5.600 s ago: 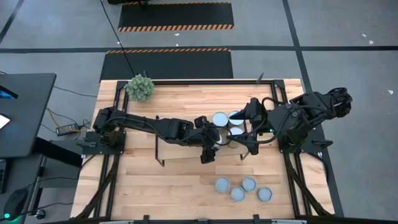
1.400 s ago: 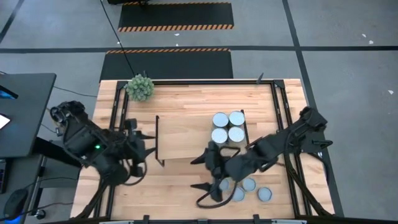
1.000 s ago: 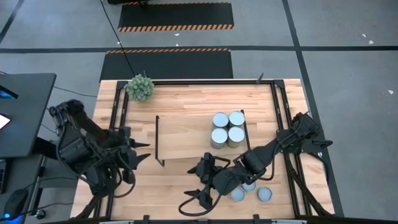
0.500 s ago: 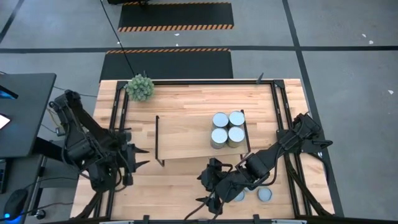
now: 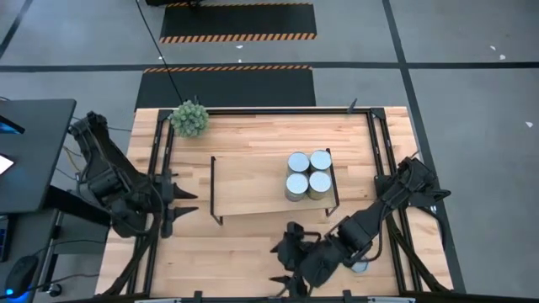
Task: Pick and place cans onto a shelf
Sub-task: Put the canned mixed vegetables on the shelf
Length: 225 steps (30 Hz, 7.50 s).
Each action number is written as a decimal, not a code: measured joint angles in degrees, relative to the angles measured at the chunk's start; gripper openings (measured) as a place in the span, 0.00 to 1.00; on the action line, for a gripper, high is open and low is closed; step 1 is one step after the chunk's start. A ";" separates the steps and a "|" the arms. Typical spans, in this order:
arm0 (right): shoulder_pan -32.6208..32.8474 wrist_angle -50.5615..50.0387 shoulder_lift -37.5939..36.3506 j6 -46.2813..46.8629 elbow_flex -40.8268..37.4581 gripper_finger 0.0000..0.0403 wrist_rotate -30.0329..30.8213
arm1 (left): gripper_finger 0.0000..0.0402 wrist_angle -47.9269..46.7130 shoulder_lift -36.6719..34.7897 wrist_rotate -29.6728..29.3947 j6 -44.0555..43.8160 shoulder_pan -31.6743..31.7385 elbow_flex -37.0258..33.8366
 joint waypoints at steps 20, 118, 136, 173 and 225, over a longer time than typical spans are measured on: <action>3.38 -15.83 1.94 16.27 -11.39 0.96 -6.24 | 0.39 0.26 -2.64 0.00 -0.85 0.31 -0.53; -15.69 -8.65 1.85 -27.44 13.20 0.73 -0.48 | 0.39 0.28 -2.59 -0.90 -2.34 1.79 -0.53; -34.16 -24.51 1.83 -30.95 18.08 0.73 -10.23 | 0.39 0.31 -2.59 -1.55 -0.39 10.38 -0.53; -39.59 -31.46 2.03 -38.90 7.65 0.86 -18.97 | 0.39 0.34 -2.59 0.12 -0.85 12.15 -0.52; -39.55 -35.97 1.87 -35.78 14.26 0.93 -18.01 | 0.39 0.33 -2.57 1.32 -0.74 12.15 -0.51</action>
